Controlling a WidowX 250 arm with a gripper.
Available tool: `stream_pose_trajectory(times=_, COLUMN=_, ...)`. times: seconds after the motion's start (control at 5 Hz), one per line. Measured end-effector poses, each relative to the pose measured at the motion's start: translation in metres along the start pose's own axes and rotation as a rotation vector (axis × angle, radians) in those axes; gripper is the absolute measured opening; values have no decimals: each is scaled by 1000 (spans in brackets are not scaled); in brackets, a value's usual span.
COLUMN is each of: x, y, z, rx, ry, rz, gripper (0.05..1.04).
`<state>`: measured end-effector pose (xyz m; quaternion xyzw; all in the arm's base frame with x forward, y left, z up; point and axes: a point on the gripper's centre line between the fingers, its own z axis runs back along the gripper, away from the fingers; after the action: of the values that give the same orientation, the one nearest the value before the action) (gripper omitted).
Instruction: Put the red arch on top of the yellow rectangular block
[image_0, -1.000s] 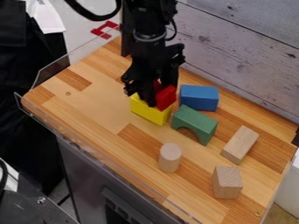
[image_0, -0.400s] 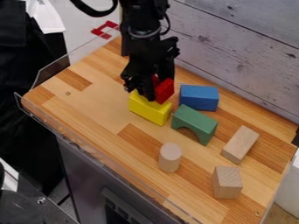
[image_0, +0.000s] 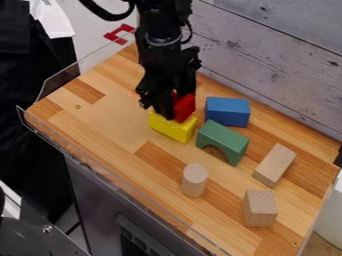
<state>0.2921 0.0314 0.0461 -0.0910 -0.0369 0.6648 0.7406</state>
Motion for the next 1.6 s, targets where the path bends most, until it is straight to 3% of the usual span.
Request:
stream_pose_trajectory(times=0.4, x=0, y=6, z=-7, rx=54, ry=2, rz=44, gripper=562)
stream_pose_trajectory(times=1.6, x=-11, y=-5, z=-12, rx=55, ry=-3, rz=47, gripper=562)
